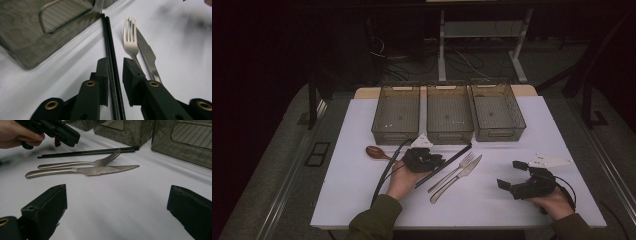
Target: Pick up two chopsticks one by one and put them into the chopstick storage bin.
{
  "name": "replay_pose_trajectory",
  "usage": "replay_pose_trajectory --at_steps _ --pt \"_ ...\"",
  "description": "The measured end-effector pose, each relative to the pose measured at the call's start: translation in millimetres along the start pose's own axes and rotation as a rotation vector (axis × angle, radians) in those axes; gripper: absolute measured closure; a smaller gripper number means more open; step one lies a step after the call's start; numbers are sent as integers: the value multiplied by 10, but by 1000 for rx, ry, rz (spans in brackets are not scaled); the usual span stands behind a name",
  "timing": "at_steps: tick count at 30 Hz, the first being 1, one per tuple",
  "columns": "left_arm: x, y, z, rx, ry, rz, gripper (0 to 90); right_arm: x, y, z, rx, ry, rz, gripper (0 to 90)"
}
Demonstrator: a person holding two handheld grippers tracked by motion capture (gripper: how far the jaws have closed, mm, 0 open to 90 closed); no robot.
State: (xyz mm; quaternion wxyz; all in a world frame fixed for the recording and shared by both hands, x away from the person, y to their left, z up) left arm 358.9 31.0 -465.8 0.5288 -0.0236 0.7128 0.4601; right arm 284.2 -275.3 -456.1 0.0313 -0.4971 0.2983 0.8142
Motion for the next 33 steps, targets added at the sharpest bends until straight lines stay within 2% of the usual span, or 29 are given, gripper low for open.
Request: replay_pose_trajectory --at_steps 7,11,16,19,21,25,28,33 --pt "37 -41 -11 -2 -16 32 792 1 0 -1 -2 -2 1 23" --pt "57 -65 -17 -10 -11 50 810 1 1 -3 -1 -1 2 23" --pt "68 -80 -1 -12 -33 58 819 1 0 -1 0 -1 1 23" --pt "82 -90 -16 -19 -16 69 821 2 0 -3 0 -1 1 23" --pt "86 -96 -3 -19 -28 74 825 1 2 -6 3 -2 1 23" --pt "96 -109 -7 -27 -32 81 825 1 2 -5 3 -2 1 23" --pt "101 -110 -20 -31 -21 83 826 2 1 -4 3 -2 0 23" --pt "105 -115 -19 -38 -36 75 842 1 2 -5 4 -3 0 23"
Point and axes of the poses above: each handheld gripper's, and its own axes: y roughly backward along the jaws, x roughly out of its underside, z roughly to its left, the point moved 4 cm from there along -y, roughly forward along the jaws, and after that the axes turned 15 degrees about -x, right-handed, at the moved point
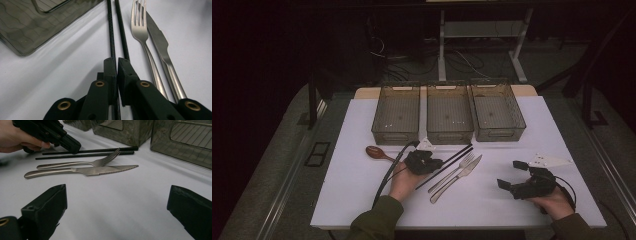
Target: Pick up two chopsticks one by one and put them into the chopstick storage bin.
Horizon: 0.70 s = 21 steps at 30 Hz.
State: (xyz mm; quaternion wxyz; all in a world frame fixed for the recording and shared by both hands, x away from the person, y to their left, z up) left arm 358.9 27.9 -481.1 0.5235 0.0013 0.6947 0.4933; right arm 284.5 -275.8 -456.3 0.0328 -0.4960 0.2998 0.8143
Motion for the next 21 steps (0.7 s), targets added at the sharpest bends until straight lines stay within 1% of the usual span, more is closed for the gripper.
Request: replay_pose_trajectory --at_steps 2,3,4,7,12,16,21 --pt "-2 -2 -6 -7 -11 -4 843 0 0 1 0 0 -1 23" --pt "1 4 -3 -12 -28 2 843 1 1 5 1 0 0 23" --pt "2 5 -20 -18 -13 2 843 1 1 5 1 0 0 23" --pt "4 10 -19 -26 -24 6 846 4 0 3 2 1 1 23" --pt "5 11 -29 -31 -23 4 850 9 -6 3 6 10 7 24" --pt "8 11 -32 -33 -22 -3 853 1 0 4 2 7 -2 23" --pt "3 10 -36 -37 -33 -7 854 -7 7 -7 -1 2 -10 23"
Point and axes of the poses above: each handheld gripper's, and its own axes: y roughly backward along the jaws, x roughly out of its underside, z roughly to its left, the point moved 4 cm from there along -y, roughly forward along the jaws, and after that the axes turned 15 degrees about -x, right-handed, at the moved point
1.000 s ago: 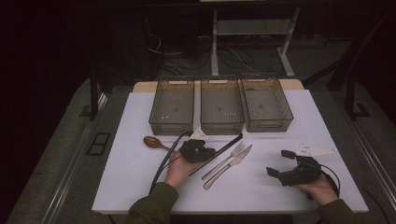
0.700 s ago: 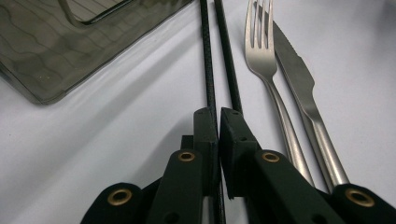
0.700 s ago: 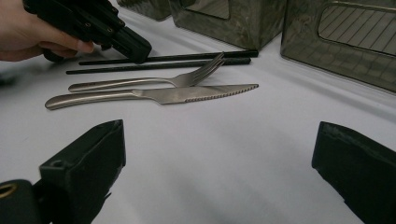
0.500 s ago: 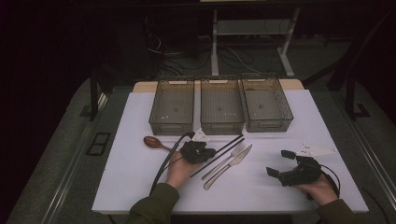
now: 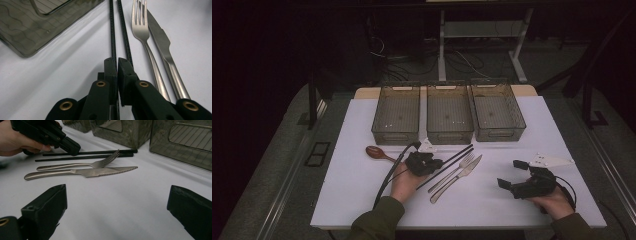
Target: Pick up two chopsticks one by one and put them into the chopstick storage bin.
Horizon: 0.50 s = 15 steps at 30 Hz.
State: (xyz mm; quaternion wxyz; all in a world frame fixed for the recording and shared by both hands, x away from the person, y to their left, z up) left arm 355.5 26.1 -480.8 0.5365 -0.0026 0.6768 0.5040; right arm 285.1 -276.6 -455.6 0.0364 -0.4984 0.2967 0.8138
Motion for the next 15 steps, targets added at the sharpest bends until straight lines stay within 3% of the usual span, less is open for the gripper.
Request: replay_pose_trajectory --at_steps 6,15 --pt "-2 16 13 -17 -1 8 857 1 6 8 0 -2 -2 23" --pt "-47 109 41 0 20 -28 857 0 5 6 -2 -3 -5 23"
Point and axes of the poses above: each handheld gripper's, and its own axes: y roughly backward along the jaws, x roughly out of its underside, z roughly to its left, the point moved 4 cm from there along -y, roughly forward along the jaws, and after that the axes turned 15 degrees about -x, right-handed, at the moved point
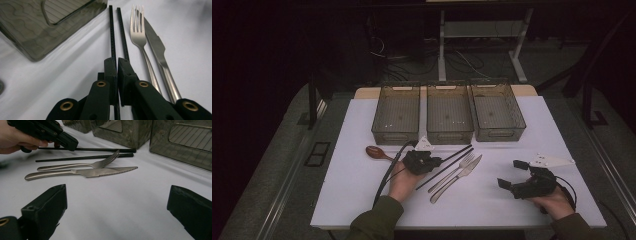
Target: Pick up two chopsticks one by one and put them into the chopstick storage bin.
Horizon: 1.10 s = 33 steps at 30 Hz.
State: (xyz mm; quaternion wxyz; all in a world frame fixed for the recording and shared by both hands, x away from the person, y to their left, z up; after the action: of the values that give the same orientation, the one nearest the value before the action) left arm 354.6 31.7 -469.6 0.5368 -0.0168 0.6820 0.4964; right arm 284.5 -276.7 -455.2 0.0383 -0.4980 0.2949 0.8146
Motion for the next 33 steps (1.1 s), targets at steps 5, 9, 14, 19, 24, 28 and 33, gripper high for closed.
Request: replay_pose_trajectory --at_steps 5,9,14,19,24,28,33 --pt "-36 74 13 11 8 -22 857 7 -10 -2 -1 2 -1 23" --pt "-53 130 25 27 14 -32 857 23 -17 -11 1 5 11 23" --pt "-65 192 25 39 10 -45 857 24 -19 -21 -2 2 8 23" --pt "-92 263 -6 61 11 -63 857 24 -15 -31 7 2 3 23" --pt "-117 336 -29 92 4 -81 857 21 -22 -30 5 -1 3 23" --pt "-148 395 -24 99 2 -93 858 27 -20 -20 4 2 7 23" --pt "-190 465 -10 114 8 -115 857 28 -18 -14 5 8 12 23"
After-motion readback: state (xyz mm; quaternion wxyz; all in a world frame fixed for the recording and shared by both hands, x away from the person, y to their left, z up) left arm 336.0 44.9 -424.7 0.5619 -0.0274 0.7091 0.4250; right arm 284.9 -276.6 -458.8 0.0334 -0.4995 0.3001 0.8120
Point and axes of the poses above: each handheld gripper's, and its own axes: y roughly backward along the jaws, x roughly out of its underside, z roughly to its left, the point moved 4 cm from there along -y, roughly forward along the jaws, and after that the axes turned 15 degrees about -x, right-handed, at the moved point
